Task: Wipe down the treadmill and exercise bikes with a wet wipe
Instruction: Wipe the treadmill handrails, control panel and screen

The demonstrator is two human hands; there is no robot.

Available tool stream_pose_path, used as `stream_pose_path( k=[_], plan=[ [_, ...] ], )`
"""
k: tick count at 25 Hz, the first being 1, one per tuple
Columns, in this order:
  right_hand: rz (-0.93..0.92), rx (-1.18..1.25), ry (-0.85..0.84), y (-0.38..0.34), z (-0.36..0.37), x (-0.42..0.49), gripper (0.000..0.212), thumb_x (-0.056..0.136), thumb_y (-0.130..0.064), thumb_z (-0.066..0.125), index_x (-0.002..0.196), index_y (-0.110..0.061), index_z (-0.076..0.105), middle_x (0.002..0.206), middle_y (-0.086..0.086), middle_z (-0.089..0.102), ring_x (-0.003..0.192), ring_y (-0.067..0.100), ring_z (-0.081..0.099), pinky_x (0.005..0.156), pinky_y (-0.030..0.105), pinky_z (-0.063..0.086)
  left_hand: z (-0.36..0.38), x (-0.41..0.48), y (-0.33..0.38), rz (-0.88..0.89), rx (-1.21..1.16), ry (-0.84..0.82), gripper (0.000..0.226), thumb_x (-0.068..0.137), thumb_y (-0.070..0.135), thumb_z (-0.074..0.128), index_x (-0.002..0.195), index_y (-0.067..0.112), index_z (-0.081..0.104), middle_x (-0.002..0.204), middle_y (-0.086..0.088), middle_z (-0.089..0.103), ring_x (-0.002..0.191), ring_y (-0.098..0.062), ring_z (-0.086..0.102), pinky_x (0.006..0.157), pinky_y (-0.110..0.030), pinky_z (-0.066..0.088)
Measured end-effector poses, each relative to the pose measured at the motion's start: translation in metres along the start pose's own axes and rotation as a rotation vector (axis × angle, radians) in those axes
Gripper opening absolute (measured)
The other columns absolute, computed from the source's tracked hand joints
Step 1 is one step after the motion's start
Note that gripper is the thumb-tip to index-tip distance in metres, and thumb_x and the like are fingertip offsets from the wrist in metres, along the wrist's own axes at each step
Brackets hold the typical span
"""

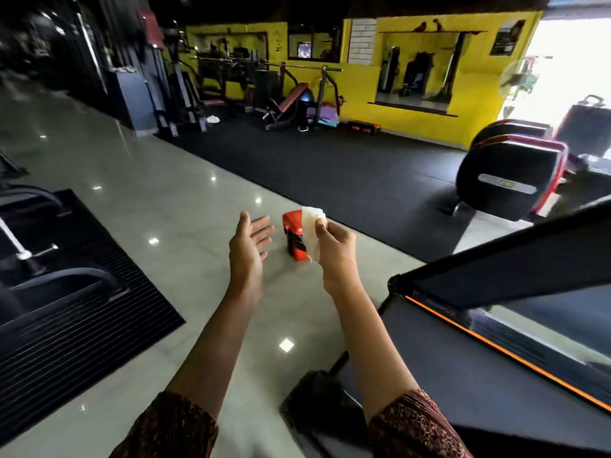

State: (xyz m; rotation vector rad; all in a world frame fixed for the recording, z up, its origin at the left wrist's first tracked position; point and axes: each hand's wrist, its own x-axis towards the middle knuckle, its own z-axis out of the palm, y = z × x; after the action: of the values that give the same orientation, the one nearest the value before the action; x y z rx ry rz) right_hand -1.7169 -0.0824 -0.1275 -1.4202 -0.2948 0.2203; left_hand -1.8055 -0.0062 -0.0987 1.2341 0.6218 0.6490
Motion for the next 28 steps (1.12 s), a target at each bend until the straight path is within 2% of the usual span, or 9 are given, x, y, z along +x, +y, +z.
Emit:
stream_pose_path(
  k=[6,11,13,15,17,19,21,25,28],
  plan=[
    [0.002,0.027,-0.019,-0.010,0.065,0.147,0.035,0.100,-0.023,0.046,0.068,-0.008,0.049,0.067,0.007,0.034,0.057,0.014,0.030,0.047,0.022,0.024,0.028,0.159,0.035,0.069,0.022,0.025,0.056,0.103,0.041,0.019,0.130,0.008,0.055,0.130,-0.011,0.058,0.121,-0.023,0.051,0.105,-0.036,0.032],
    [0.019,0.024,-0.004,0.003,0.077,0.243,0.036,0.100,-0.021,0.045,0.068,-0.007,0.044,0.056,0.004,0.038,0.046,0.012,0.034,0.041,0.018,0.025,0.068,0.268,0.025,0.019,-0.009,-0.002,0.055,0.103,0.041,0.020,0.127,0.007,0.057,0.126,-0.011,0.060,0.121,-0.024,0.052,0.093,-0.029,0.035],
    [0.015,0.047,0.085,0.021,0.064,0.297,0.035,0.100,-0.019,0.044,0.068,-0.004,0.048,0.054,0.002,0.045,0.050,0.016,0.042,0.048,0.020,0.032,0.109,0.317,0.011,-0.040,0.016,-0.099,0.054,0.102,0.041,0.021,0.124,0.009,0.059,0.125,-0.010,0.060,0.119,-0.024,0.053,0.095,-0.030,0.036],
    [-0.008,0.021,0.107,0.027,0.055,0.315,0.038,0.099,-0.021,0.047,0.073,0.007,0.048,0.068,0.010,0.038,0.065,0.023,0.036,0.058,0.030,0.029,0.125,0.330,0.010,-0.033,0.018,-0.131,0.054,0.102,0.042,0.021,0.123,0.011,0.059,0.126,-0.010,0.060,0.120,-0.024,0.052,0.102,-0.034,0.036],
    [-0.025,0.018,0.230,0.043,0.038,0.367,0.041,0.099,-0.021,0.048,0.074,0.012,0.047,0.075,0.009,0.035,0.070,0.023,0.031,0.061,0.034,0.026,0.166,0.379,-0.007,-0.048,0.020,-0.240,0.054,0.102,0.042,0.021,0.123,0.011,0.059,0.126,-0.010,0.061,0.119,-0.023,0.052,0.094,-0.031,0.038],
    [-0.025,0.010,0.392,0.056,0.015,0.425,0.034,0.099,-0.020,0.048,0.072,0.001,0.048,0.074,0.009,0.032,0.068,0.022,0.029,0.058,0.031,0.026,0.213,0.436,-0.026,-0.103,0.066,-0.357,0.053,0.102,0.041,0.021,0.124,0.011,0.059,0.123,-0.009,0.062,0.110,-0.020,0.054,0.080,-0.027,0.037],
    [-0.022,0.013,0.543,0.063,-0.009,0.477,0.031,0.099,-0.019,0.047,0.072,-0.004,0.047,0.070,0.008,0.030,0.065,0.019,0.029,0.056,0.027,0.026,0.264,0.481,-0.039,-0.133,0.114,-0.484,0.053,0.102,0.041,0.022,0.123,0.011,0.060,0.119,-0.008,0.064,0.097,-0.016,0.055,0.074,-0.023,0.036],
    [-0.032,0.005,0.798,0.063,-0.049,0.538,0.042,0.099,-0.020,0.048,0.079,0.016,0.051,0.072,0.008,0.038,0.067,0.019,0.033,0.057,0.028,0.029,0.350,0.532,-0.056,-0.195,0.151,-0.712,0.052,0.102,0.041,0.021,0.120,0.013,0.061,0.114,-0.005,0.064,0.094,-0.013,0.054,0.072,-0.021,0.036],
    [-0.046,-0.054,1.027,0.064,-0.096,0.545,0.033,0.098,-0.022,0.049,0.070,-0.005,0.055,0.065,0.005,0.038,0.062,0.016,0.032,0.056,0.030,0.026,0.412,0.531,-0.083,-0.274,0.164,-0.910,0.052,0.102,0.041,0.021,0.118,0.012,0.061,0.110,-0.005,0.064,0.093,-0.013,0.054,0.074,-0.023,0.037]
  ],
)
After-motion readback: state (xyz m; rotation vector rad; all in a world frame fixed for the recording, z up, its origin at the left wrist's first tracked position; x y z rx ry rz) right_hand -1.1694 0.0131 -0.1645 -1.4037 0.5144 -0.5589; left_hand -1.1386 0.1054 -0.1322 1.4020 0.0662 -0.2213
